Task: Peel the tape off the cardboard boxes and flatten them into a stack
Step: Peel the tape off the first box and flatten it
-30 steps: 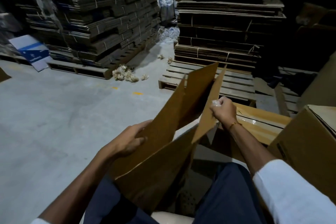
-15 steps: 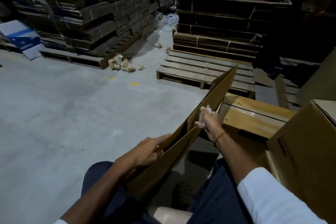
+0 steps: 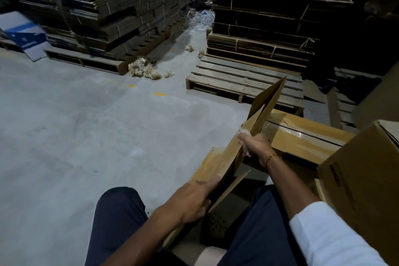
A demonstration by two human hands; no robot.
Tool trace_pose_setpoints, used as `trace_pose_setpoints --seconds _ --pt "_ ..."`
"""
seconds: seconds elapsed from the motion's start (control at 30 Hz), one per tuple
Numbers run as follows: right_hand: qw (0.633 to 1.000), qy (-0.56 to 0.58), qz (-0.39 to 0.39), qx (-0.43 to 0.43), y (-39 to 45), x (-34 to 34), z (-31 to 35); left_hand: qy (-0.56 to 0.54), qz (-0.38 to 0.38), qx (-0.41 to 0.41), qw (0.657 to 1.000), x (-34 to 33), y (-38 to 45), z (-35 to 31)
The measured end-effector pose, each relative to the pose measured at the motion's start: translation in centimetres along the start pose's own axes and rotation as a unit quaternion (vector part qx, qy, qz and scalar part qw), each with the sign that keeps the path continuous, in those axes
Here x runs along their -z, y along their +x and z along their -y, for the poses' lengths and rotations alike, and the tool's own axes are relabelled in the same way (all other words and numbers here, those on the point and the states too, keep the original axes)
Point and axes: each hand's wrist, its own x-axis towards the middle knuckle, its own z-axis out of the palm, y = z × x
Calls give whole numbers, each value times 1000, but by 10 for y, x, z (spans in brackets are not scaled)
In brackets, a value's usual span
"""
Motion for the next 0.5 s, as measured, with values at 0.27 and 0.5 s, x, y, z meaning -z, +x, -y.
trace_pose_setpoints --seconds 0.27,0.5 --pt "994 -98 23 -31 -5 -4 17 -4 19 40 999 -5 -9 -22" --pt "992 114 -19 -43 6 -18 29 -304 -114 57 944 -20 -40 -85"
